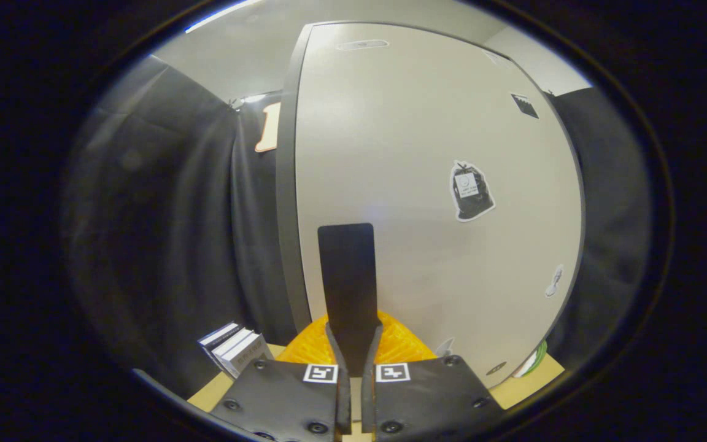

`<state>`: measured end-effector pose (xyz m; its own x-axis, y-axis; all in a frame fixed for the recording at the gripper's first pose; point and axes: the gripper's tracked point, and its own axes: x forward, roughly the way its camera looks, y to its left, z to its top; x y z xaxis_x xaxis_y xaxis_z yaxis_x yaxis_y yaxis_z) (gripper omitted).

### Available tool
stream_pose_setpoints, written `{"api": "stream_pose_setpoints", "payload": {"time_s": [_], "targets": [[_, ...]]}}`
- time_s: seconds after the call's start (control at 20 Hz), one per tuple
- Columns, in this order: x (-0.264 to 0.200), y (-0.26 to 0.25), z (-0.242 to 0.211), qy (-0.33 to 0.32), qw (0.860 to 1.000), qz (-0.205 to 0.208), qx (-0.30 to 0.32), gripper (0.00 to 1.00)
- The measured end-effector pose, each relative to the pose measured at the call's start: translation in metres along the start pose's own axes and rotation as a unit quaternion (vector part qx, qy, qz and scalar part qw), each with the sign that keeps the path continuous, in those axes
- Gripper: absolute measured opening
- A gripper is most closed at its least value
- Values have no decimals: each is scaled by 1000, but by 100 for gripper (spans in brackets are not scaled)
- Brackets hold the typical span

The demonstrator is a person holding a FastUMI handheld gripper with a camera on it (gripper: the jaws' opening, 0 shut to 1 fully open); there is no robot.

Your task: Open the shoe cabinet door, grab the shoes and put them into the shoe cabinet, then close the shoe cabinet door.

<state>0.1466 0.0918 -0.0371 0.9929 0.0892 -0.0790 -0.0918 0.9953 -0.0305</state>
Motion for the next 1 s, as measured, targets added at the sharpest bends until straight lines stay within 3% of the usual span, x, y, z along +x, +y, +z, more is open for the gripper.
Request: {"api": "stream_pose_setpoints", "payload": {"time_s": [1.0], "targets": [[-39,-23,3,-17,998,-55,9,8]]}}
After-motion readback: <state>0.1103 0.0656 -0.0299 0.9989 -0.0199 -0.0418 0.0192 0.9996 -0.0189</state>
